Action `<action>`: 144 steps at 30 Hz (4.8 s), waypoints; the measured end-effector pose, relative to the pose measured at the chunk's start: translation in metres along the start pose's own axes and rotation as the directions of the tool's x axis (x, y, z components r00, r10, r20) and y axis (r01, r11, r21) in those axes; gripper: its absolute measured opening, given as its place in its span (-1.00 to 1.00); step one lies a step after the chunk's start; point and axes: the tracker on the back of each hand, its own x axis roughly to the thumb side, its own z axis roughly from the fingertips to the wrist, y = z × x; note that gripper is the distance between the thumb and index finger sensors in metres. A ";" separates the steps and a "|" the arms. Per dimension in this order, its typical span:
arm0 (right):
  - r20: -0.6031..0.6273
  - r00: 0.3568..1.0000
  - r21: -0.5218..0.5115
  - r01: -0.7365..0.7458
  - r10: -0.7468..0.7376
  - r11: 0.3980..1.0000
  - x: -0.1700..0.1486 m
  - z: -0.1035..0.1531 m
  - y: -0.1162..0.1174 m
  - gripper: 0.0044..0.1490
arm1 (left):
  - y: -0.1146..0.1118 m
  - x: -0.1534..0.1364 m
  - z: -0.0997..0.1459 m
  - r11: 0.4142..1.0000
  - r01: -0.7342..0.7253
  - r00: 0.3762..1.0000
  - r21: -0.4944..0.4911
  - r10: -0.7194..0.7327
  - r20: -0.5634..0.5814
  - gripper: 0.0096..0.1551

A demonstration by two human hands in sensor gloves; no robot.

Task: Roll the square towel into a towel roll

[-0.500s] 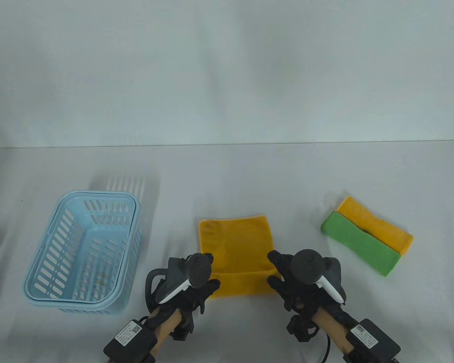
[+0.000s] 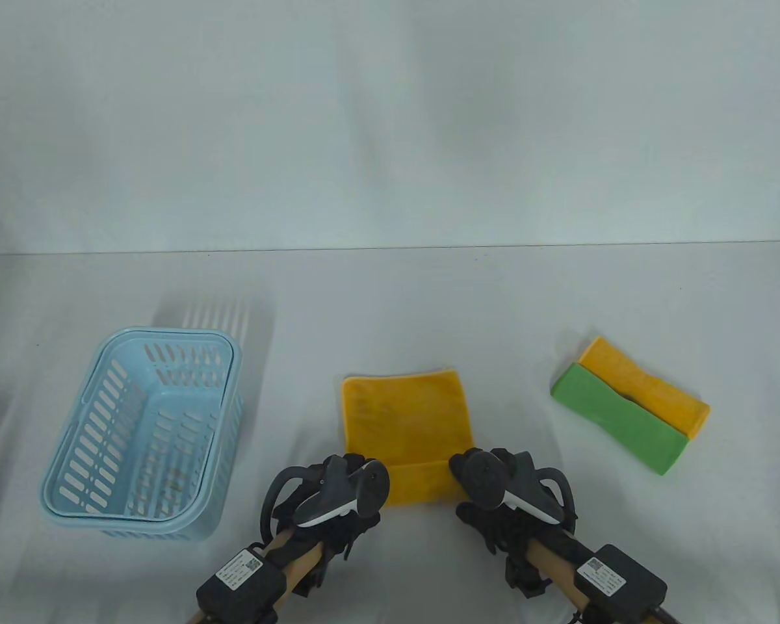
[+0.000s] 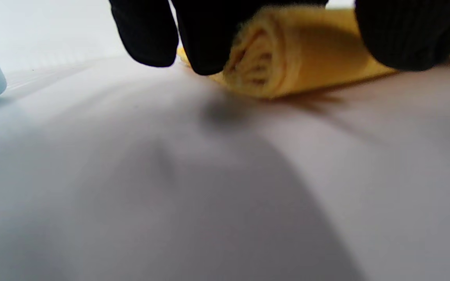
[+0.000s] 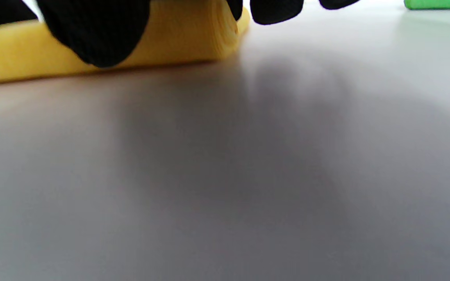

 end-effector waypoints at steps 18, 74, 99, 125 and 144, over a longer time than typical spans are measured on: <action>-0.030 0.973 -0.014 0.228 -0.229 0.973 -0.014 -0.010 -0.012 -0.28 | 0.006 -0.013 -0.003 0.993 -0.117 0.993 -0.025 0.117 -0.030 -0.16; 0.010 1.000 0.023 0.007 -0.007 1.000 -0.001 -0.006 0.000 0.06 | 0.003 0.001 0.001 1.000 0.021 0.999 -0.005 -0.020 0.048 0.03; -0.117 0.881 -0.016 0.460 -0.458 0.888 -0.026 -0.006 -0.017 -0.20 | 0.013 -0.045 -0.002 0.897 -0.434 0.901 -0.085 0.430 -0.057 -0.22; -0.153 0.888 -0.148 0.414 -0.434 0.898 -0.040 -0.002 -0.032 -0.03 | 0.030 -0.044 0.010 0.967 -0.226 0.961 0.120 0.242 -0.132 -0.06; 0.133 0.989 0.137 -0.081 0.063 0.987 0.076 -0.028 -0.013 0.22 | 0.072 -0.056 0.051 0.878 -0.300 0.938 0.374 0.342 -0.050 -0.06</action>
